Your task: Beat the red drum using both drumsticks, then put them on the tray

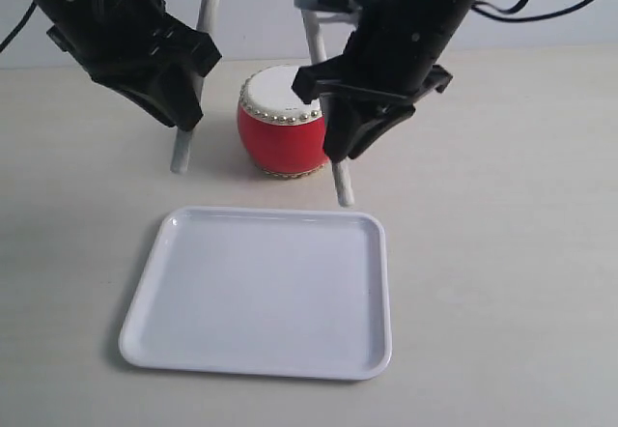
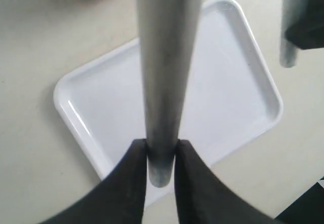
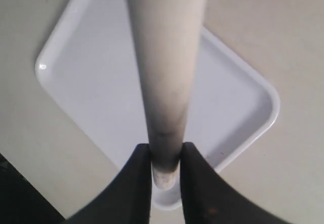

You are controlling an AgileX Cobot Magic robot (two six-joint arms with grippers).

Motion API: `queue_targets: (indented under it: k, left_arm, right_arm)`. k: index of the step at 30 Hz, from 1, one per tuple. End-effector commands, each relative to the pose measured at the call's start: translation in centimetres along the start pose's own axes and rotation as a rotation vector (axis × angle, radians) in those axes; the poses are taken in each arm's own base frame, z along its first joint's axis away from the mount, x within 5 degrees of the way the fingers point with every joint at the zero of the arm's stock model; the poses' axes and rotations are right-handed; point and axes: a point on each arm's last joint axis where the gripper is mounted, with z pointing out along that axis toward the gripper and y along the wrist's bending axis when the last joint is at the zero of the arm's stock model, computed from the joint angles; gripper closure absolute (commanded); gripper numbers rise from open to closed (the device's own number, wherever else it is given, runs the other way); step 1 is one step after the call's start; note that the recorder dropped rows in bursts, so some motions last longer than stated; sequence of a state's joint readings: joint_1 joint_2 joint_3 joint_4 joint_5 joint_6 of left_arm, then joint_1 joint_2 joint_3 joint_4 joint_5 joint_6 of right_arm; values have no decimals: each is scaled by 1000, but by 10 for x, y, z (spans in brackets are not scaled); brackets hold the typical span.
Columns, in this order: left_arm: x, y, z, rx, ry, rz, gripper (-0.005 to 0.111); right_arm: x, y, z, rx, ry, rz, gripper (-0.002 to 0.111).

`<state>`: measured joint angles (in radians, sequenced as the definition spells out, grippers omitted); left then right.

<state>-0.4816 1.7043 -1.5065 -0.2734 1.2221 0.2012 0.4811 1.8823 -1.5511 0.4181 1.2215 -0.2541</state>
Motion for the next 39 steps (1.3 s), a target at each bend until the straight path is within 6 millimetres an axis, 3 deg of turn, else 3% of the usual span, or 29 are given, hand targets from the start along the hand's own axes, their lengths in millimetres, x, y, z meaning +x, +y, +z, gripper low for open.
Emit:
queue_targets:
  k: [1,8,12,18,22,26,28,35,39]
  left_arm:
    - [15,-5,-14,6,-20,4,107]
    - [56,-17,-43,-2,-65,36,107]
    - [86,-23,-53,-4,-81,41,107]
    - [125,-27,-49,15,-86,13,107]
    - [129,-28,-48,17,-85,0,107]
    - [132,-28,-48,19,-54,0,107]
    - [133,-28,-49,9,-57,-10,107]
    - [141,-24,-60,-75,-85,-30,107]
    - [143,-24,-63,-88,-96,-30,107]
  right_arm:
    - [6,9,-28,36,-64,-139,108]
    - [6,8,-26,37,-56,-222,108]
    - [2,-1,-7,28,-9,-279,108]
    - [-3,-13,22,10,64,-250,108]
    - [-2,-4,29,56,98,-248,108]
    - [2,27,43,148,169,-405,108]
    - [3,32,46,201,195,-471,108]
    - [4,29,45,258,212,-507,108]
    - [17,30,44,245,252,-595,108]
